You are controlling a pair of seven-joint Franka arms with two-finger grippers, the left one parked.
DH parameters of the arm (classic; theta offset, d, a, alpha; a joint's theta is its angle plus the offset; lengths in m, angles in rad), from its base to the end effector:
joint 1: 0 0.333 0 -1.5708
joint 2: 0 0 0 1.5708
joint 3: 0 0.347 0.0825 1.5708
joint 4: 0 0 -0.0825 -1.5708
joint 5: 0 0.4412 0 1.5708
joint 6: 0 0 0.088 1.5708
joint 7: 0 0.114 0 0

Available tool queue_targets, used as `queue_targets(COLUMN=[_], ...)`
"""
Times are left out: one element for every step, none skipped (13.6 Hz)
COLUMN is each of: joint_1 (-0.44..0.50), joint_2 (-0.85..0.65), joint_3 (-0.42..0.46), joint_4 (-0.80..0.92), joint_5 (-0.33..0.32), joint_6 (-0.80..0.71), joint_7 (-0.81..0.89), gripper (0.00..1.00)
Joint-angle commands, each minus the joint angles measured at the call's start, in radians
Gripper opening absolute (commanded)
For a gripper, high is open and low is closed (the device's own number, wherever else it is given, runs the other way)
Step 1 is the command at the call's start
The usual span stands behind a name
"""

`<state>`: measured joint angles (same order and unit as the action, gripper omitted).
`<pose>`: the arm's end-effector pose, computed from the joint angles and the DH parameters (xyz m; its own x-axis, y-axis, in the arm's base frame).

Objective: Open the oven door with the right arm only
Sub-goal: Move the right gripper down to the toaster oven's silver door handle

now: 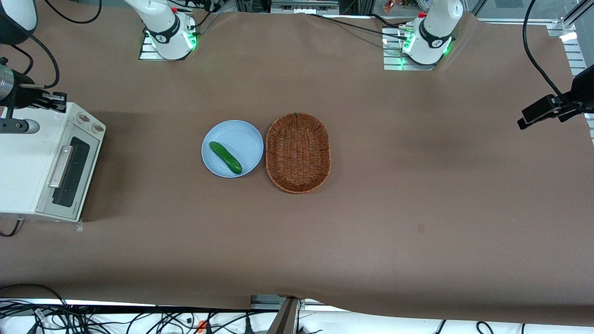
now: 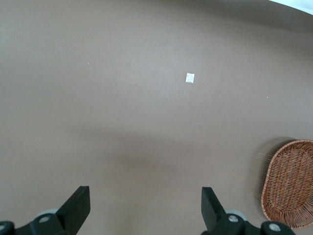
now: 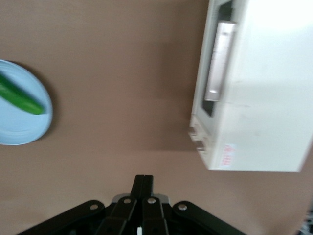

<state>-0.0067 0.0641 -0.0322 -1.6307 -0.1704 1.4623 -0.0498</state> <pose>0.6109 -0.0441 0.5719 0.9715 -0.0075 -0.2370 0.0311 -0.9868 0.1587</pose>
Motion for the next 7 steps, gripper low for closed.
queue_targets(joint_1=[0.005,0.011,0.03,0.045,0.063,0.074,0.095], joint_2=[0.071,0.095,0.13,0.169,0.199,0.221,0.233], joint_3=[0.005,0.005,0.005,0.005,0.005,0.005,0.005], joint_4=[-0.014,-0.018,-0.023,-0.028,-0.034,-0.043,-0.049], joint_5=[-0.139,-0.168,-0.231,-0.285,-0.316,-0.352,-0.398], joint_6=[0.035,0.068,0.105,0.154,0.2,0.232,0.257], joint_7=[0.016,0.016,0.045,0.13,0.219,0.284,0.333], gripper=[0.0,0.0,0.0,0.0,0.0,0.0,0.0])
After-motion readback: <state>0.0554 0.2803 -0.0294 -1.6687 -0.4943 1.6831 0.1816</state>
